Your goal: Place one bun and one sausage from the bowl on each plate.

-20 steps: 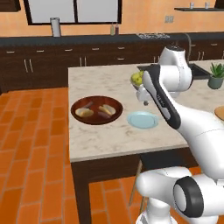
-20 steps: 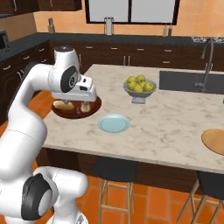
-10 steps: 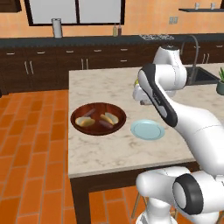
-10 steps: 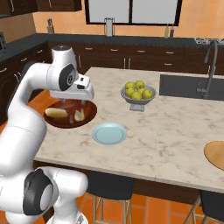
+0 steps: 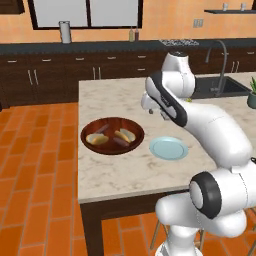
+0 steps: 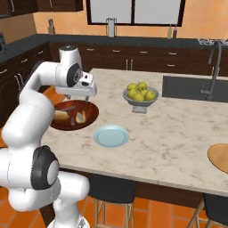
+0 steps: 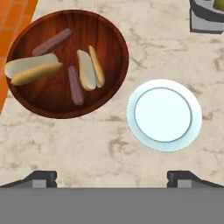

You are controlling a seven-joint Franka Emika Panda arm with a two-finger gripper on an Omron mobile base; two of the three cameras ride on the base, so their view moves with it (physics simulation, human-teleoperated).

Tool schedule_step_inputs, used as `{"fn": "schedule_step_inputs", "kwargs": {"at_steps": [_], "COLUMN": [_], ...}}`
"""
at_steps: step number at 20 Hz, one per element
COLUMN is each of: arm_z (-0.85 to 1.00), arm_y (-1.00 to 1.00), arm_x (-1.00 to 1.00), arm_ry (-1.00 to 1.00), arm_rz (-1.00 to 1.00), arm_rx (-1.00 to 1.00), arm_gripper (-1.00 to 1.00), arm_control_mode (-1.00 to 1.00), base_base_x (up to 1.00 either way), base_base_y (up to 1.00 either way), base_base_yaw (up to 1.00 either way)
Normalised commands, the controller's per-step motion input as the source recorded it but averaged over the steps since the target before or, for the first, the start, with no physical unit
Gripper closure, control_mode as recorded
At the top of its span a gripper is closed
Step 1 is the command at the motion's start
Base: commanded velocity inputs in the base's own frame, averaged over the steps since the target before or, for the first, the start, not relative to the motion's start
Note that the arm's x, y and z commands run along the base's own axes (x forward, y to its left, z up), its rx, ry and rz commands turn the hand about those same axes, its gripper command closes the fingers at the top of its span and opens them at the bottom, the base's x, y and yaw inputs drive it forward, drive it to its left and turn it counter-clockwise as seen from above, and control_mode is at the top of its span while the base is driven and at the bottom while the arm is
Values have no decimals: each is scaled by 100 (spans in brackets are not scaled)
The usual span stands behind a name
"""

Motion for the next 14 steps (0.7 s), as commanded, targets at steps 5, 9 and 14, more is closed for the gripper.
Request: {"fn": "schedule_step_inputs", "kwargs": {"at_steps": [5, 9, 14], "arm_z": [-72, -51, -55], "arm_y": [31, 16, 9], "arm_x": [50, 32, 48], "arm_ry": [3, 0, 6], "arm_rz": [5, 5, 10], "arm_rx": [1, 0, -1], "arm_gripper": [-100, -100, -100], "arm_control_mode": [-100, -100, -100], "base_base_x": [0, 0, 0], "base_base_y": [0, 0, 0], "base_base_yaw": [0, 0, 0]}}
